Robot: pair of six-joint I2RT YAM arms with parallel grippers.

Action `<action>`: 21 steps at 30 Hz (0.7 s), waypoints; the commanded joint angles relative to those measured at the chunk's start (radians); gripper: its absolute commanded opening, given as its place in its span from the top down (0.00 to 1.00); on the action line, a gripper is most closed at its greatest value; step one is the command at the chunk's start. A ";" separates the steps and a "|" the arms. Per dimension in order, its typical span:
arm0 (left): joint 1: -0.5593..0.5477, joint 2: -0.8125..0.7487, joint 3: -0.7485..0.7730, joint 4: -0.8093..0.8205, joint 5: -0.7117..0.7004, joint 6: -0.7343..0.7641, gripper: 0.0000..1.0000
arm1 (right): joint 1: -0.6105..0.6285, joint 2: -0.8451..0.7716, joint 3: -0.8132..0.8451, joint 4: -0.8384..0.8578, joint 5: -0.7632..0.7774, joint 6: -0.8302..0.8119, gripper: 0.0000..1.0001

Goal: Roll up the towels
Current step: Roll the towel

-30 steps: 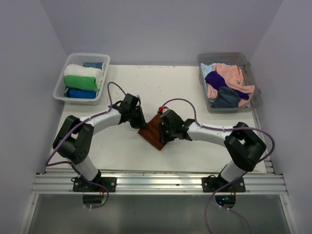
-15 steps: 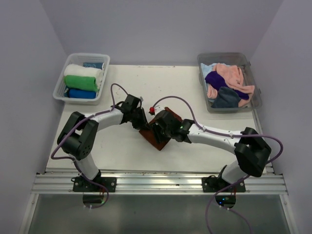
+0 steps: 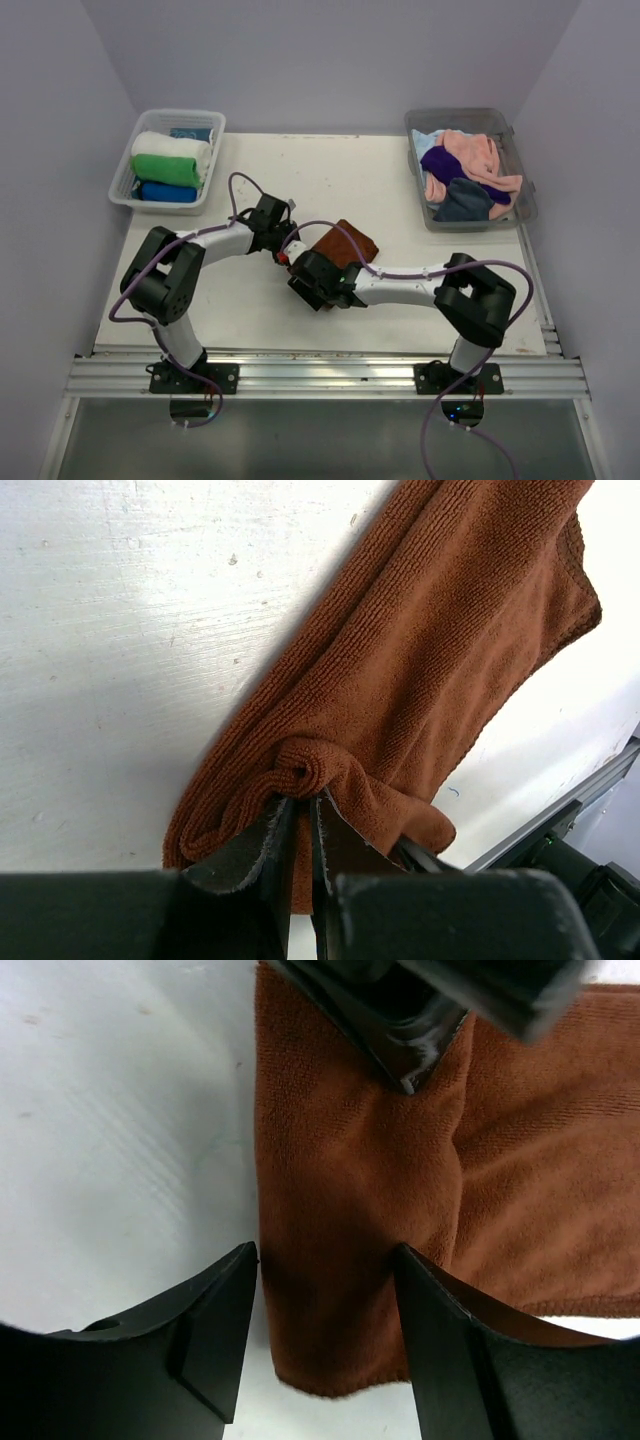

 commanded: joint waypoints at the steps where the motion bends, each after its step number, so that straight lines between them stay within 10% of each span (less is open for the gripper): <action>1: 0.000 0.025 0.015 0.012 0.004 0.018 0.86 | 0.006 0.059 -0.010 0.084 0.076 -0.032 0.41; 12: 0.043 -0.024 0.056 -0.045 0.015 0.055 0.81 | -0.017 0.032 -0.032 0.095 -0.012 0.029 0.99; 21: 0.153 -0.138 0.111 -0.151 0.001 0.116 0.57 | -0.101 0.009 -0.046 0.128 -0.272 0.110 1.00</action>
